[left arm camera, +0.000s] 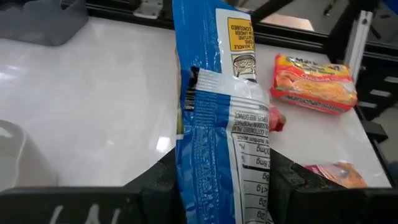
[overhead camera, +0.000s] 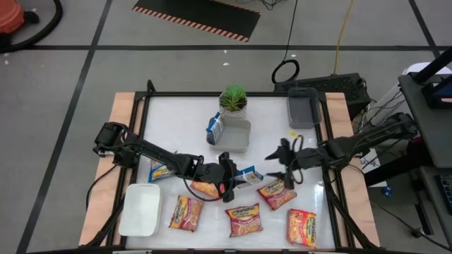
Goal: Sort Maruchan noodles
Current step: Put the right blue noodle pack into the gray bin
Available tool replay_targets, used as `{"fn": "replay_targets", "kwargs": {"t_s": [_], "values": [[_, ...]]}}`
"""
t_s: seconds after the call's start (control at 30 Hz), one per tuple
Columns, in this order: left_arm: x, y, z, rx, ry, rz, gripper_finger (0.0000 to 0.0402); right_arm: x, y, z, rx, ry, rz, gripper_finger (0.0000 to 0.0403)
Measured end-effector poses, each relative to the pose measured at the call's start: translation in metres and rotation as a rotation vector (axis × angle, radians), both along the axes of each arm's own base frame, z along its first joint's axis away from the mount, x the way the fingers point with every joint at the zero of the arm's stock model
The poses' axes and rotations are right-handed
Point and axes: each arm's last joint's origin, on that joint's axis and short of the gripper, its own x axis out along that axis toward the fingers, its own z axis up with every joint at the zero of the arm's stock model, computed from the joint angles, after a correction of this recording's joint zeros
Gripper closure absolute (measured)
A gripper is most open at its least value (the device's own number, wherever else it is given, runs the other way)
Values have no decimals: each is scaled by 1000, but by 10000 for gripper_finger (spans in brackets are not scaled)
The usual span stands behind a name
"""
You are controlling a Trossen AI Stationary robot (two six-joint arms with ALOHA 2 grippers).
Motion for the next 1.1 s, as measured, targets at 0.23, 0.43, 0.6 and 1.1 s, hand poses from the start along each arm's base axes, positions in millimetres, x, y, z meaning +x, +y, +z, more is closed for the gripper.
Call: {"fn": "replay_targets", "kwargs": {"t_s": [0.23,0.43,0.6,1.1], "values": [[1,19,9,4,-40,176,272,-42,-8,20,129,-57,-92,125],[1,44,30,25,-93,389,272,-55,-6,29,168,-115,-74,127],[11,54,74,75,-135,439,272,-55,-5,28,146,-112,-53,127],[-8,82,142,135,34,784,273,-58,-6,29,98,-114,-23,127]]}}
